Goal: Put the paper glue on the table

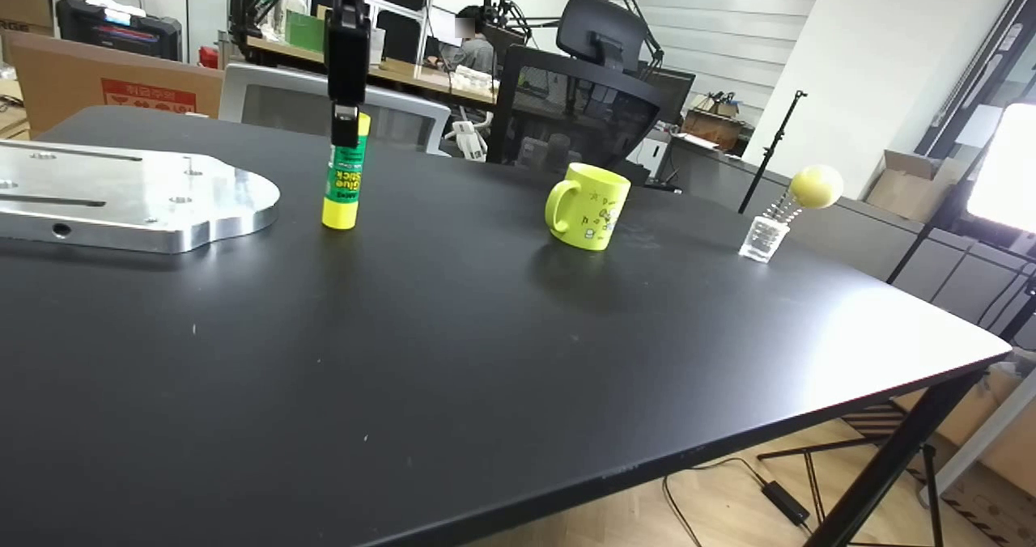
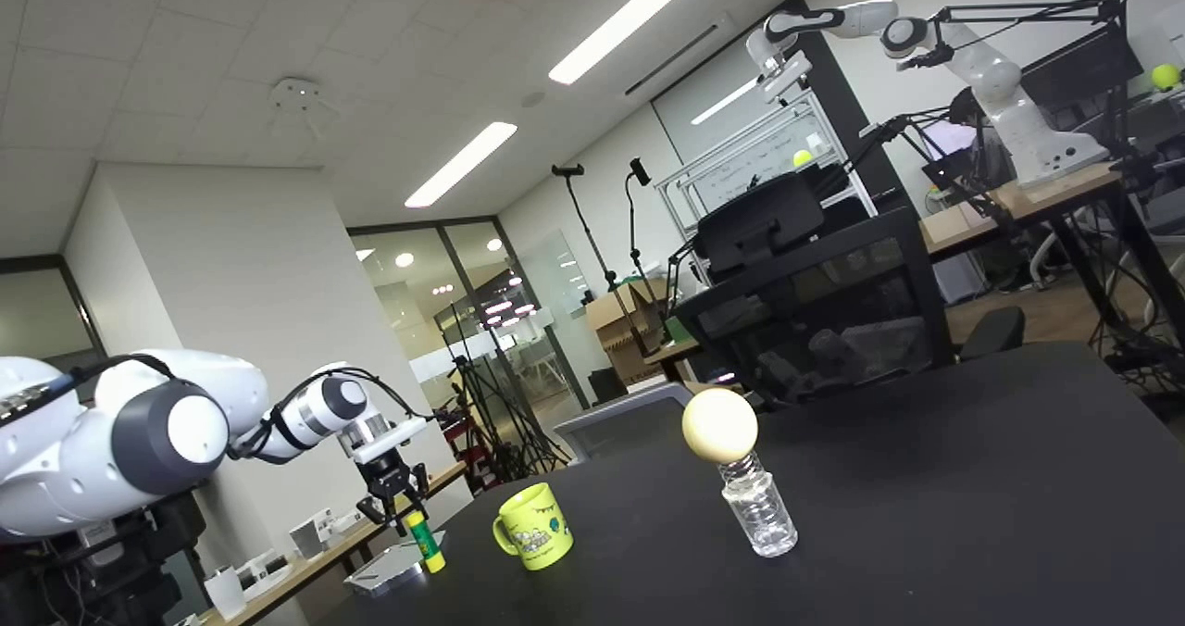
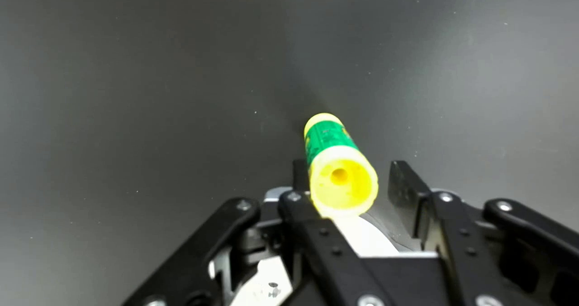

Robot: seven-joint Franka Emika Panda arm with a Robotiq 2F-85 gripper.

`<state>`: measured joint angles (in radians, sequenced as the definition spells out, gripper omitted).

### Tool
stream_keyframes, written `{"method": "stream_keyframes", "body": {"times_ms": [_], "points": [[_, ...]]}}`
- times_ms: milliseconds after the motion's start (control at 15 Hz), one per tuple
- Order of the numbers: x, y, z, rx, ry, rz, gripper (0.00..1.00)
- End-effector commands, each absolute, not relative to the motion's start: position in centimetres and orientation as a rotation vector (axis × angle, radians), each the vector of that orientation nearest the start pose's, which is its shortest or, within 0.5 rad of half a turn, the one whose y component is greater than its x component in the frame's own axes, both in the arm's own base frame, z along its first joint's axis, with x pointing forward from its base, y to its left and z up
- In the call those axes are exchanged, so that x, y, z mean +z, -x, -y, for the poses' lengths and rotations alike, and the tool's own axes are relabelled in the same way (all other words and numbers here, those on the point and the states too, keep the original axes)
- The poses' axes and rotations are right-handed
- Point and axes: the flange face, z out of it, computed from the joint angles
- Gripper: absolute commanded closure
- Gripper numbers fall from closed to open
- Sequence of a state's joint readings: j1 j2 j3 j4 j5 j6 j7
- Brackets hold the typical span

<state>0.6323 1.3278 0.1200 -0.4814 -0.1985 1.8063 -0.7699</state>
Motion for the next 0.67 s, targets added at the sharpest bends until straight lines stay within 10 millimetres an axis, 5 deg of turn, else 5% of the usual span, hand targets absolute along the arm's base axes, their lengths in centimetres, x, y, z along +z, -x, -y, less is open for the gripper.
{"method": "stream_keyframes", "body": {"times_ms": [0, 200, 467, 533, 600], "points": [[22.3, -63.9, -49.5, -0.010, 2.392, 2.175, 0.20], [24.1, -64.0, -49.5, -0.038, 2.403, 2.168, 0.02], [27.8, -64.4, -49.1, -0.073, 2.441, 2.136, 0.00], [25.7, -64.4, -49.2, -0.066, 2.407, 2.159, 0.00], [26.5, -64.6, -49.1, -0.071, 2.413, 2.154, 0.00]]}}
